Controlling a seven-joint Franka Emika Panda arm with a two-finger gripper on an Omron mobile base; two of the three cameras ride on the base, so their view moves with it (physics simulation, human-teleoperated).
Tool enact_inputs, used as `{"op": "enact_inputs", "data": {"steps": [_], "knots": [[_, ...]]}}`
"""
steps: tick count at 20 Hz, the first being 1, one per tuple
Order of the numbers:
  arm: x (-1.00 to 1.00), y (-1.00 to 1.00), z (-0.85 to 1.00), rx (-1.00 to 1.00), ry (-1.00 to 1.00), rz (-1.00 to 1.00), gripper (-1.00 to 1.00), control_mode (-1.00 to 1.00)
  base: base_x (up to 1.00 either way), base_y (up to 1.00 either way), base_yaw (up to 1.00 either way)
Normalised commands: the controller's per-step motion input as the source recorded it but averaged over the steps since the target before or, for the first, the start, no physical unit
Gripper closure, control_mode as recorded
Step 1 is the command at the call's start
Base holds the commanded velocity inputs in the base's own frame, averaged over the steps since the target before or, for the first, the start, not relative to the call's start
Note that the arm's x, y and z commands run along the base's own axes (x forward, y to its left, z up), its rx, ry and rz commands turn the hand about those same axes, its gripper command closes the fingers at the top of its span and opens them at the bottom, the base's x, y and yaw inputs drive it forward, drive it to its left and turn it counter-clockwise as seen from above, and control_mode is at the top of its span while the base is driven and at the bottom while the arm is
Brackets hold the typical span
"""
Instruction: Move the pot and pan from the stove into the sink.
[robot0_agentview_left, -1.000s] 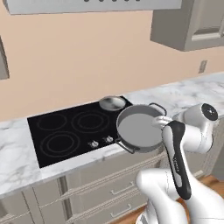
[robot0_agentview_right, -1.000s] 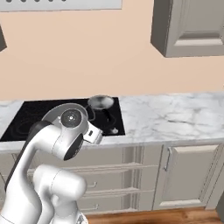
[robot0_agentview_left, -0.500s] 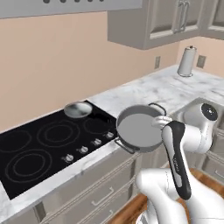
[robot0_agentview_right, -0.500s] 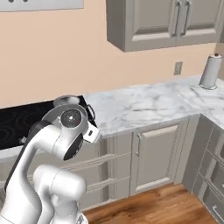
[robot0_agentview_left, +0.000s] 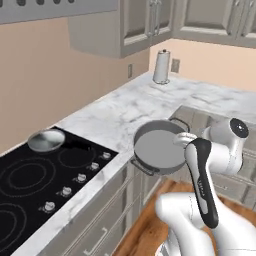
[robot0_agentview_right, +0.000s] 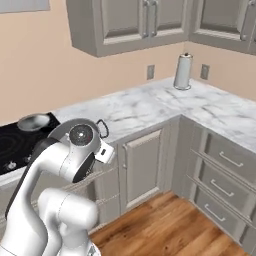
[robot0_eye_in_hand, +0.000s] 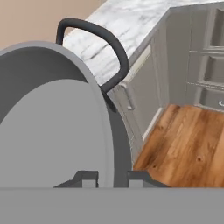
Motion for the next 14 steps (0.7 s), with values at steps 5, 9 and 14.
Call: {"op": "enact_inputs", "data": {"steps": [5, 9, 14], "knots": [[0.00, 0.00, 0.00, 0.00, 0.00, 0.00, 1.00, 1.00, 0.01, -0.17, -0.48], [0.00, 0.00, 0.00, 0.00, 0.00, 0.00, 1.00, 1.00, 0.00, -0.18, -0.46], [0.00, 0.00, 0.00, 0.00, 0.00, 0.00, 1.00, 1.00, 0.00, -0.18, -0.46]]}}
